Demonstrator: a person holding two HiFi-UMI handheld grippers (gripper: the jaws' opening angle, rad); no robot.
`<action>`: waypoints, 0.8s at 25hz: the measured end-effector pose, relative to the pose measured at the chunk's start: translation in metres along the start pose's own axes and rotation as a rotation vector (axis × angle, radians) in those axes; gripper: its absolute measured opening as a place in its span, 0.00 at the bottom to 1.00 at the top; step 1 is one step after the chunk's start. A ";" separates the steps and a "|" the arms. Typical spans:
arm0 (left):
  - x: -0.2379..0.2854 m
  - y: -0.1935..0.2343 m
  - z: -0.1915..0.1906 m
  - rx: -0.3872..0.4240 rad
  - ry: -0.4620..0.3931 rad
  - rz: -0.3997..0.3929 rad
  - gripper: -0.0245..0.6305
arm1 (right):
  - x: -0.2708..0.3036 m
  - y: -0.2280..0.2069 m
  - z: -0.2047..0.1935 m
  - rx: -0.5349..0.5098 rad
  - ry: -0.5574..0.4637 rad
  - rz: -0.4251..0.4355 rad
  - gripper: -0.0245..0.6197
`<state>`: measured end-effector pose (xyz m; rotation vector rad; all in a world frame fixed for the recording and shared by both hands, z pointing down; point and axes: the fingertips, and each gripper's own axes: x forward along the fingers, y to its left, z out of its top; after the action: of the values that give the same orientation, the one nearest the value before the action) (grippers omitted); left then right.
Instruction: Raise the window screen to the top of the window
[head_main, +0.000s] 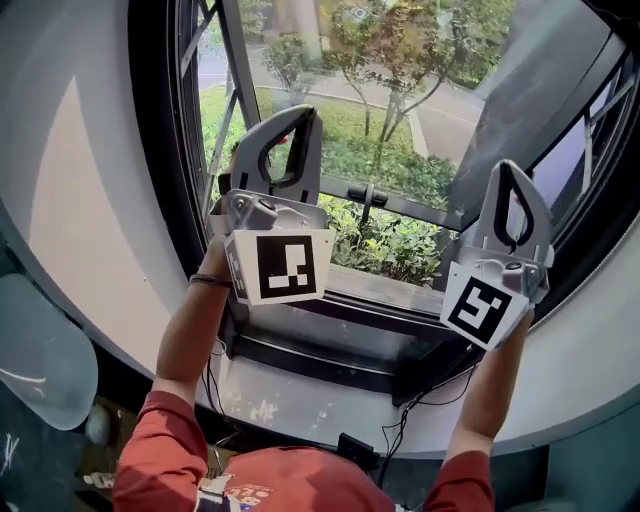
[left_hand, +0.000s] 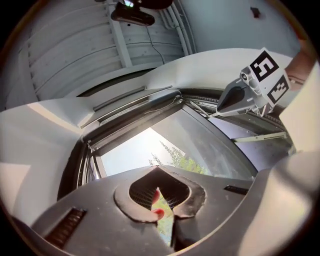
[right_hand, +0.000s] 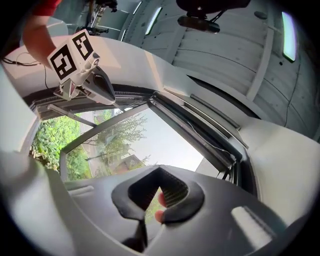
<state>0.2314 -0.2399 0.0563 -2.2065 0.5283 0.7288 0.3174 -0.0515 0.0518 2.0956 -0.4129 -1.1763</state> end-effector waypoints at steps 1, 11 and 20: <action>-0.007 -0.006 -0.003 -0.007 0.012 -0.015 0.05 | -0.007 0.005 -0.003 0.022 0.007 0.011 0.05; -0.074 -0.052 -0.043 -0.116 0.122 -0.098 0.05 | -0.067 0.043 -0.032 0.246 0.033 0.091 0.05; -0.122 -0.083 -0.091 -0.234 0.247 -0.134 0.05 | -0.120 0.086 -0.067 0.440 0.120 0.146 0.05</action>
<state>0.2163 -0.2379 0.2290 -2.5424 0.4270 0.4693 0.3140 -0.0166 0.2104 2.4426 -0.8122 -0.9290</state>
